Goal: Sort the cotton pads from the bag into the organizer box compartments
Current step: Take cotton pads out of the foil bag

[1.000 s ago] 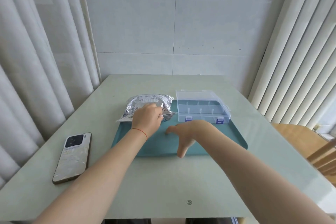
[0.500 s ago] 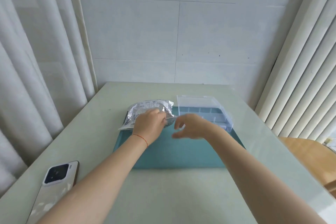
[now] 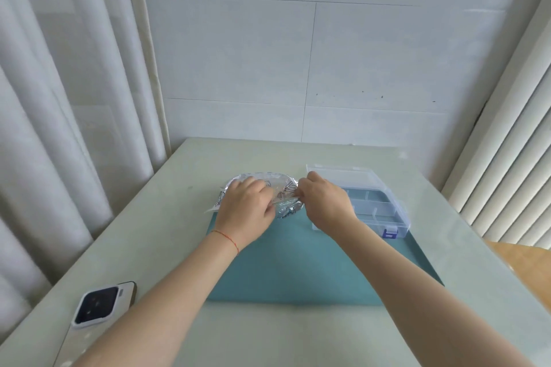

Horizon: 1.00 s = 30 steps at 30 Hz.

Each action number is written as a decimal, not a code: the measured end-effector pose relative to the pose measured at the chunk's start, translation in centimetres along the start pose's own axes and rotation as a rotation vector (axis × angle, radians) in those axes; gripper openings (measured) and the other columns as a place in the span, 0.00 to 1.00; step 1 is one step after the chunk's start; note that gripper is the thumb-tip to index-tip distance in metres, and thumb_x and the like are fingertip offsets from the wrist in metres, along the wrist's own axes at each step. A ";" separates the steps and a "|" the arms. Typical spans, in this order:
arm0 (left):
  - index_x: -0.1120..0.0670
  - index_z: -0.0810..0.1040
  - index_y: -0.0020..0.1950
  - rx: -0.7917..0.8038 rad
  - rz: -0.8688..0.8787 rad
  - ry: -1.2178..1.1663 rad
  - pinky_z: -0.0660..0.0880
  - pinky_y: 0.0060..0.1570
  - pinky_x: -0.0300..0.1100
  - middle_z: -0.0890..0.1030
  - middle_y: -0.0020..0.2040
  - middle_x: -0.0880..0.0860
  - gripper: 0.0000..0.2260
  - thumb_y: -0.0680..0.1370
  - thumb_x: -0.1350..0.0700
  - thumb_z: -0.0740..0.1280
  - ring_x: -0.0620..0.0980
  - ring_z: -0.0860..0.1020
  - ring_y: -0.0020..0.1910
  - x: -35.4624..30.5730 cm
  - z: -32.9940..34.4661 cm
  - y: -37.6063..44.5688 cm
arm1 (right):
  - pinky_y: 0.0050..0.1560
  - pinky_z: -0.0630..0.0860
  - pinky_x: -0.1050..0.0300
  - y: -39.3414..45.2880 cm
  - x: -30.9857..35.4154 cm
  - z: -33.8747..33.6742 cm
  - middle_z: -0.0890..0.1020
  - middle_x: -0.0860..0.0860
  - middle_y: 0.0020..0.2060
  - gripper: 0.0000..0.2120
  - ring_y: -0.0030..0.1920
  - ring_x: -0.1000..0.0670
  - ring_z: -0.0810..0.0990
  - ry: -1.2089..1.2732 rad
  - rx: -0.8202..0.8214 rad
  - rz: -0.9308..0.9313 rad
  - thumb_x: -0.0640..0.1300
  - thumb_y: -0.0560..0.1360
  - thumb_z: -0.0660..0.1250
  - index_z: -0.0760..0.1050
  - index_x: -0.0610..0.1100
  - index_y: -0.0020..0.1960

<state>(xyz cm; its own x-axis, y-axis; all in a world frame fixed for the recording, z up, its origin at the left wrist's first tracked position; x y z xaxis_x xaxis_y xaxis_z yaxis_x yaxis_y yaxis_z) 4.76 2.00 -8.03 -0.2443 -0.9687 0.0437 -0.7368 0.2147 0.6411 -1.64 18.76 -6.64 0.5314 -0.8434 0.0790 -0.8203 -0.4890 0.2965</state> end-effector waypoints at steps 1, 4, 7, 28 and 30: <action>0.52 0.74 0.31 0.006 -0.008 0.021 0.70 0.36 0.43 0.74 0.31 0.49 0.08 0.63 0.60 0.72 0.54 0.75 0.34 0.6 -0.2 -0.4 | 0.34 0.65 0.53 0.3 0.1 0.2 0.71 0.49 0.50 0.08 0.42 0.42 0.75 -0.002 0.008 0.006 0.35 0.78 0.58 0.73 0.44 0.52; 0.51 0.72 0.30 0.038 -0.061 0.060 0.65 0.37 0.40 0.73 0.30 0.47 0.11 0.60 0.60 0.74 0.52 0.75 0.34 2.2 -0.7 -1.6 | 0.34 0.63 0.52 0.9 0.6 0.6 0.70 0.48 0.50 0.10 0.39 0.42 0.71 -0.014 0.029 0.035 0.33 0.76 0.58 0.72 0.44 0.51; 0.51 0.71 0.29 0.037 -0.087 0.051 0.63 0.36 0.39 0.73 0.29 0.47 0.12 0.59 0.61 0.74 0.52 0.75 0.32 3.1 -1.2 -2.2 | 0.35 0.64 0.52 0.9 0.5 0.6 0.71 0.47 0.50 0.10 0.39 0.43 0.69 -0.034 0.031 0.097 0.30 0.75 0.57 0.68 0.44 0.49; 0.49 0.73 0.43 0.244 -0.266 -0.058 0.69 0.38 0.43 0.79 0.42 0.49 0.06 0.78 0.50 0.62 0.54 0.77 0.43 1.2 -1.4 0.6 | 0.39 0.71 0.52 -1.3 -1.6 -0.3 0.70 0.45 0.55 0.12 0.45 0.40 0.75 0.090 0.087 0.228 0.39 0.77 0.58 0.65 0.42 0.61; 0.50 0.70 0.42 0.242 -0.308 -0.095 0.68 0.36 0.43 0.77 0.38 0.49 0.08 0.79 0.50 0.61 0.55 0.76 0.40 0.8 -1.0 1.2 | 0.43 0.69 0.53 -1.9 -3.0 -0.5 0.74 0.45 0.53 0.10 0.49 0.42 0.75 0.015 0.243 0.268 0.46 0.80 0.57 0.68 0.41 0.58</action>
<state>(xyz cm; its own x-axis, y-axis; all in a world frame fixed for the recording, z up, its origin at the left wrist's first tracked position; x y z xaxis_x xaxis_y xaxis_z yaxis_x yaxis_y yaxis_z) 4.32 1.36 -6.46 -0.0373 -0.9789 -0.2008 -0.9090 -0.0503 0.4138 -1.59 22.37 -6.95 0.2922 -0.9464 0.1374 -0.9563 -0.2910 0.0290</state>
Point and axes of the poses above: each hand's wrist, its own y-axis towards the middle knuckle, its own z-axis out of the palm, x = y × z, the point moved 1 cm from there along y, towards the middle knuckle
